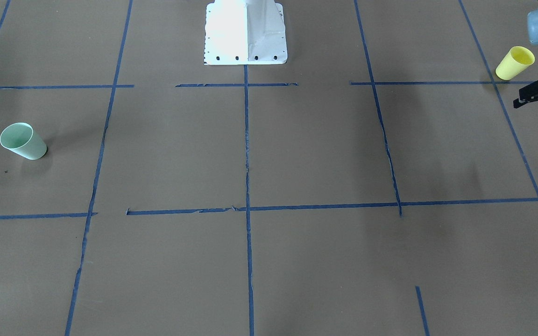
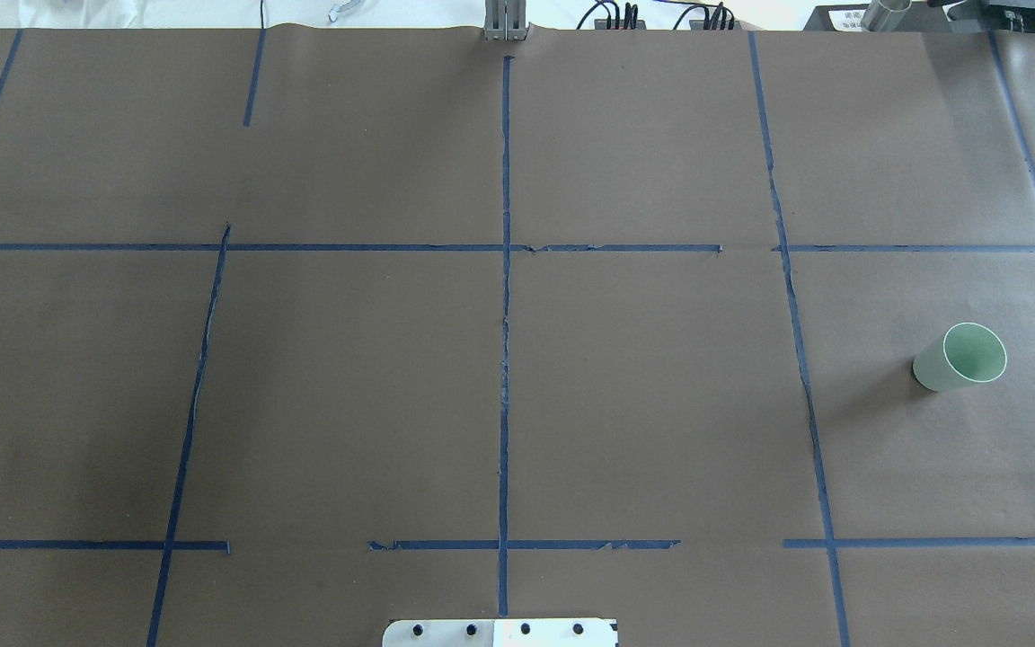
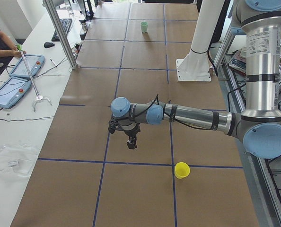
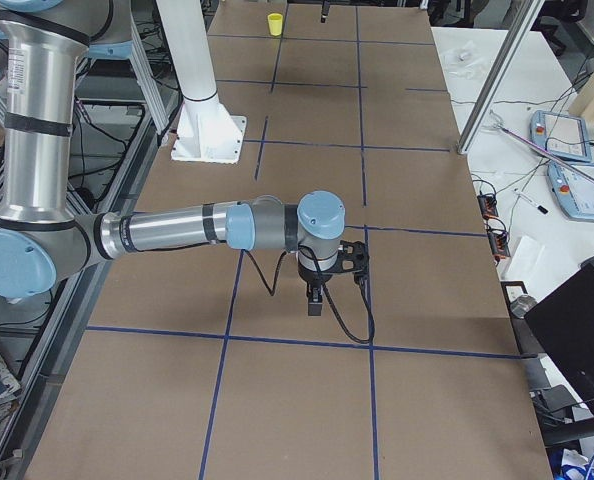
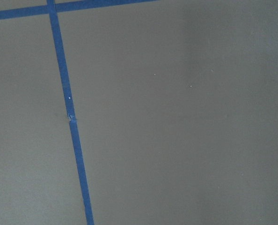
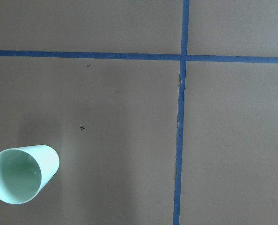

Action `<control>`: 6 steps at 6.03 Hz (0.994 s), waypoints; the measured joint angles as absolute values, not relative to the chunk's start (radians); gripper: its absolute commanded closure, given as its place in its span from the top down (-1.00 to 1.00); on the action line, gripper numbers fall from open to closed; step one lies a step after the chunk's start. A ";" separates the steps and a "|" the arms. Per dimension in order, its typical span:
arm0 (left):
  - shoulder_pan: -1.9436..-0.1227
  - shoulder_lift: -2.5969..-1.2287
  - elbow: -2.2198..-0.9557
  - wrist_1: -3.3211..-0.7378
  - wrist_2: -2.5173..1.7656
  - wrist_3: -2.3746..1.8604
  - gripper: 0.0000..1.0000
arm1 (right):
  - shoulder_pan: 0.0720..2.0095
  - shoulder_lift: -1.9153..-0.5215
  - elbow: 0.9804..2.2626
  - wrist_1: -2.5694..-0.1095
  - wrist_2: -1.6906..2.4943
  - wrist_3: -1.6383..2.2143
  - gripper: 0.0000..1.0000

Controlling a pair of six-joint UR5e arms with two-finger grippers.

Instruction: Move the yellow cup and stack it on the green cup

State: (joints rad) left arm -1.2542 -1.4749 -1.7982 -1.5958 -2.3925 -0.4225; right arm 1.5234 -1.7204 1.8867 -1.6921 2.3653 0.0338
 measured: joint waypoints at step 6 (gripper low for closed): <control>-1.017 -1.487 -1.815 -1.760 -2.066 -1.168 1.00 | 1.523 -1.714 1.884 -1.680 2.367 0.034 1.00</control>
State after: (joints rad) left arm -1.0167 -1.4869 -1.8146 -1.7603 -2.0660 -1.1684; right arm 1.5233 -1.7144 1.8839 -1.6798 2.3666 0.0338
